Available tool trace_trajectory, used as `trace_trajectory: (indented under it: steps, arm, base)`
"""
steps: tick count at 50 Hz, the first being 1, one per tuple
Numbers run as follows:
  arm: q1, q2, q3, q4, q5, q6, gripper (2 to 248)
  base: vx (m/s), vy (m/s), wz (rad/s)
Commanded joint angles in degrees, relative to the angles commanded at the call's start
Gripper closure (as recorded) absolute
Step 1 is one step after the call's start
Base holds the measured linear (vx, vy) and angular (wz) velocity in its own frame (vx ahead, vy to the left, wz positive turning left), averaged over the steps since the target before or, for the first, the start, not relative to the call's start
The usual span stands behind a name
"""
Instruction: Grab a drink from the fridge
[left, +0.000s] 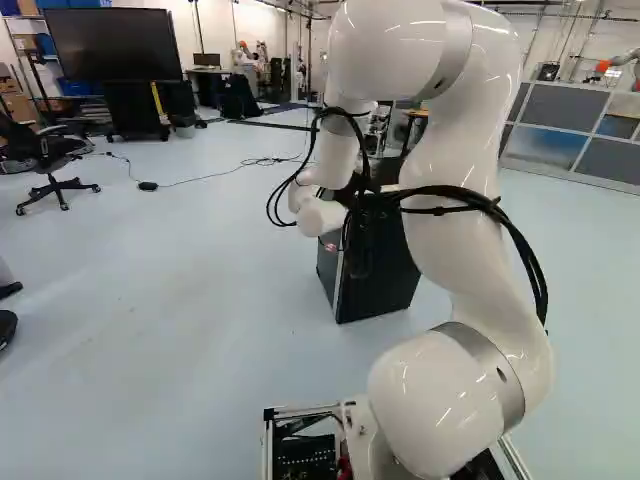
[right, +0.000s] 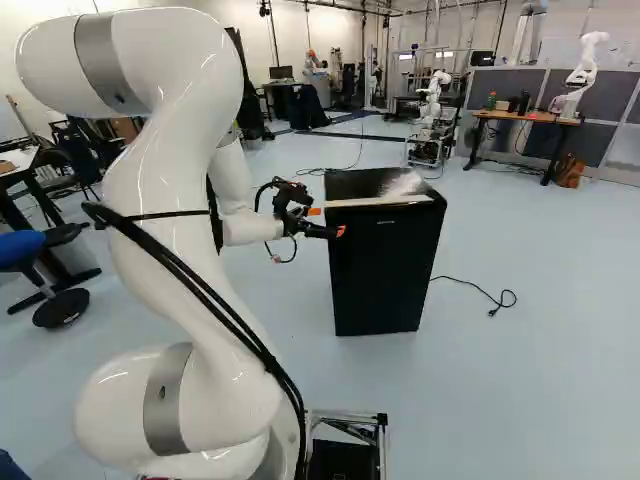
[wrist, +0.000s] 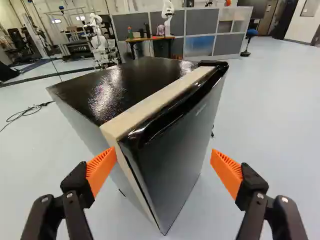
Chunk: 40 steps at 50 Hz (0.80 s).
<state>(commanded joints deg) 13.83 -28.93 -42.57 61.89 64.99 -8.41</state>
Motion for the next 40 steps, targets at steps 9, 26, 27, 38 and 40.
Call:
trace_trajectory:
  steps: [9,26,27,38,40]
  arm:
    - [-0.5,-0.6,-1.0,0.0,0.0,0.0,3]
    - [-0.8,-1.6,-2.4,0.0,0.0,0.0,3]
    - [-0.8,-1.6,-2.4,0.0,0.0,0.0,3]
    - [-1.9,-0.8,-1.2,0.6,-0.3,0.0,3]
    - [-2.1,-0.6,-0.9,0.8,-0.4,0.0,3]
  base:
    - [0.000,0.000,0.000]
    - [0.000,0.000,0.000]
    - [0.000,0.000,0.000]
    - [0.000,0.000,0.000]
    - [0.000,0.000,0.000]
